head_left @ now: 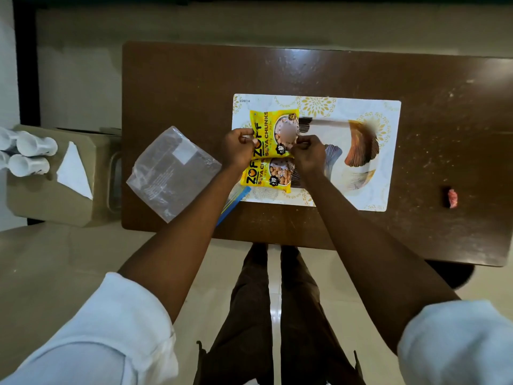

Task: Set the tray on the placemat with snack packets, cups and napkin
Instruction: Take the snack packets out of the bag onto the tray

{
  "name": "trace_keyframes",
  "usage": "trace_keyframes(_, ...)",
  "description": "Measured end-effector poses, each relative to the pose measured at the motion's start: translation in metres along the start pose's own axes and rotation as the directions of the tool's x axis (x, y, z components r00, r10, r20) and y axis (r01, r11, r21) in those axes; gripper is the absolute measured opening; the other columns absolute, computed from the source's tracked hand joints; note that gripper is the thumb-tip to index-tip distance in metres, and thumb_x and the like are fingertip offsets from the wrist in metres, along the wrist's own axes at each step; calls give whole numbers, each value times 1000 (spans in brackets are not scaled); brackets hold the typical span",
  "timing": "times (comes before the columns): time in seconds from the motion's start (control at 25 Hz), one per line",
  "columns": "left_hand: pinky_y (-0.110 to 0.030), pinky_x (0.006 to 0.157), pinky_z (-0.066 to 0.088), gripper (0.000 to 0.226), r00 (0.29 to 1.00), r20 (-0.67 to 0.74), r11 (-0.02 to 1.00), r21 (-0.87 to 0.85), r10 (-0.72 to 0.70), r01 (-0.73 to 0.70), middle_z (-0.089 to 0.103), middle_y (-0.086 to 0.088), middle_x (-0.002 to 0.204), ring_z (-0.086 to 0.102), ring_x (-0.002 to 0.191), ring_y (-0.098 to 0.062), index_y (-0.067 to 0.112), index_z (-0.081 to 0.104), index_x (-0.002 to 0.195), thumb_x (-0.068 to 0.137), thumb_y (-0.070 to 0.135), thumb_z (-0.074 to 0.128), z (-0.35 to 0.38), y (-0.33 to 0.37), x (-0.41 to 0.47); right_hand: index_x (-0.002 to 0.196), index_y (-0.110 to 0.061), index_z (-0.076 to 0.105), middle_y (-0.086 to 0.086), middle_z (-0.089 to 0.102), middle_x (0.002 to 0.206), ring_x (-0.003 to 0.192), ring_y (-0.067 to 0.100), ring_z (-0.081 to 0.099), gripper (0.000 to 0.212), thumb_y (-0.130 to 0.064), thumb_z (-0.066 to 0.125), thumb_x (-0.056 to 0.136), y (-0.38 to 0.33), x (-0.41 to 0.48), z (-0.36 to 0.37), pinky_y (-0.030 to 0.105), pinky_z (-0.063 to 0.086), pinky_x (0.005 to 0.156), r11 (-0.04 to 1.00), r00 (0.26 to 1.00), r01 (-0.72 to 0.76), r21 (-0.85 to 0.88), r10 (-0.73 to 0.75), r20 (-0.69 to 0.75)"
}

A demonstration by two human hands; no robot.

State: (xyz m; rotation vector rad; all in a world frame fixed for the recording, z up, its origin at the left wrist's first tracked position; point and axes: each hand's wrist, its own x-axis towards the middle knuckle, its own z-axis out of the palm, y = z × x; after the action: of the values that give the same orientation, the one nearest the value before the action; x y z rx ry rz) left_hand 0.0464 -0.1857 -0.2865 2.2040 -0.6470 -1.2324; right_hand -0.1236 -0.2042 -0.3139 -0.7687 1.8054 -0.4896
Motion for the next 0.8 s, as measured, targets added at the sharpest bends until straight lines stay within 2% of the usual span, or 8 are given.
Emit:
trace_keyframes(0.08,-22,72,57,33,1000,18,1000,9,-6,5,73,-16,115,66,89,-15,6,71,125,93,2,70,0,-5,0,119,4,65,26,72,111,105,38,73,35,-4,80,88,7,-4,0,57,62,85,999,1000,-22,46,21,12)
trace_keyframes(0.16,-18,65,52,34,999,33,1000,16,-4,4,70,-13,107,62,84,-11,6,69,127,93,2,70,-1,-7,3,119,3,64,24,72,110,100,36,74,35,-7,80,89,9,-3,1,57,62,80,999,1000,-25,37,24,17)
trace_keyframes(0.28,-31,79,56,33,1000,27,999,49,14,-16,66,-7,97,64,89,-15,6,68,127,94,3,69,-1,-7,7,119,-2,65,13,71,102,102,36,74,35,-6,79,88,4,3,4,57,62,82,998,998,-54,-8,55,17)
trace_keyframes(0.36,-35,83,57,31,1000,2,997,70,11,-11,69,-12,97,65,89,-17,8,69,124,94,1,68,0,-8,8,116,-3,65,12,70,100,102,35,73,33,-7,81,87,3,2,2,54,62,82,998,998,-55,-7,55,20)
trace_keyframes(0.52,-34,87,58,31,997,-68,994,109,25,-18,75,-16,109,71,95,-23,10,72,120,93,-3,65,-2,-4,9,99,-6,62,17,68,95,101,40,73,24,-4,82,87,8,1,-3,52,64,80,993,999,-51,103,49,24)
trace_keyframes(0.64,-36,91,60,30,998,-58,993,116,6,1,75,-12,114,73,105,-24,8,73,120,94,-3,66,1,-4,10,97,-2,64,22,72,97,99,39,75,20,1,80,87,10,1,-3,49,65,75,979,994,-111,170,109,20)
trace_keyframes(0.8,-33,88,59,27,999,-49,996,86,-22,26,76,-15,112,73,100,-25,7,73,120,94,2,69,2,-4,11,98,3,65,30,71,104,98,40,74,18,1,79,88,12,1,-7,54,64,78,957,987,-155,247,141,72)
